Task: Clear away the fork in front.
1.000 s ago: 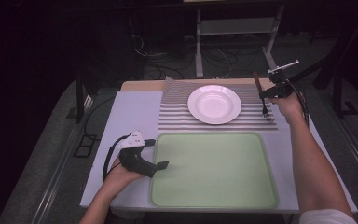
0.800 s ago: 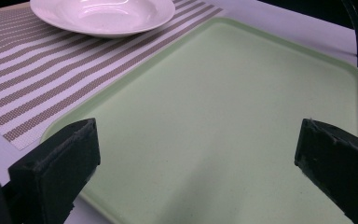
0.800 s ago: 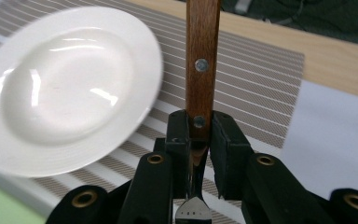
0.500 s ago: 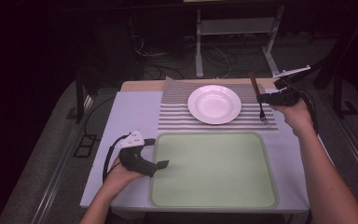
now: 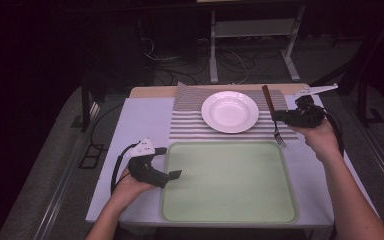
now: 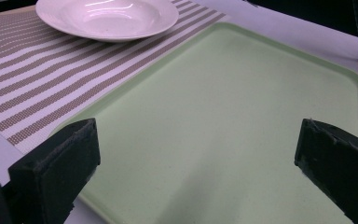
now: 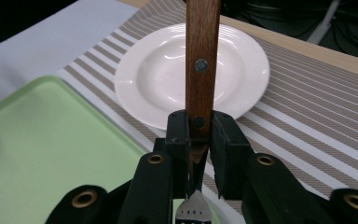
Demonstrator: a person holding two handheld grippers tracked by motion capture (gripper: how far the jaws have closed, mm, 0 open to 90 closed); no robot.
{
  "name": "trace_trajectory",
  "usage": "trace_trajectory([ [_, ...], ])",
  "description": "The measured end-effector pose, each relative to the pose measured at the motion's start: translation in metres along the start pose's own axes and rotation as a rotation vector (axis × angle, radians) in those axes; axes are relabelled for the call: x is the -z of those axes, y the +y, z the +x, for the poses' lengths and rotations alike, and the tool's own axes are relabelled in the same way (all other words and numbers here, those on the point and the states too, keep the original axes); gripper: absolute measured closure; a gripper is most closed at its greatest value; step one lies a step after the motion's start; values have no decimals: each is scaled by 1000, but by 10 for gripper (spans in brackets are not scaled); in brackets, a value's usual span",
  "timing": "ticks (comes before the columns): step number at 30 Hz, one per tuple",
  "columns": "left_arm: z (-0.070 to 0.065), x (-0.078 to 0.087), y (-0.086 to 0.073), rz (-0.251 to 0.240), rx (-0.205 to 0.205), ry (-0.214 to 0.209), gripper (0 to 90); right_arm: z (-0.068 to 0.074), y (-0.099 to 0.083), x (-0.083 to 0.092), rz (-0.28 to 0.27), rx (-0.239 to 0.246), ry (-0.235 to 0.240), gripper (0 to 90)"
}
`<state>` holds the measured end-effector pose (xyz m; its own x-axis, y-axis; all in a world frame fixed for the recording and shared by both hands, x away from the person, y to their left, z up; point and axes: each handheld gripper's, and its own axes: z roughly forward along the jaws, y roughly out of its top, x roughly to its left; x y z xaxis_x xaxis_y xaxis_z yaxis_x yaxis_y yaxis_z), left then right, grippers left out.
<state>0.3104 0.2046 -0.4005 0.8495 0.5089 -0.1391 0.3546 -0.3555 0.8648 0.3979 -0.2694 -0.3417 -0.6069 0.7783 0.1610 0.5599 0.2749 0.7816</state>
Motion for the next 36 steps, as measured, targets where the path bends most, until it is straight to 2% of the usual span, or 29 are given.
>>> trace_trajectory([
  [8,-3,-8,14,-7,-6,-19,0,21,-10,-1,-32,48,80,771],
  [17,-4,-24,45,-31,-54,-39,0,42,-14,-3,-67,85,149,771],
  [23,-5,-37,68,-44,-73,-50,0,52,-19,-1,-77,100,176,771],
  [36,-18,-72,108,-58,-100,-107,25,63,-31,-5,-61,115,185,771],
])
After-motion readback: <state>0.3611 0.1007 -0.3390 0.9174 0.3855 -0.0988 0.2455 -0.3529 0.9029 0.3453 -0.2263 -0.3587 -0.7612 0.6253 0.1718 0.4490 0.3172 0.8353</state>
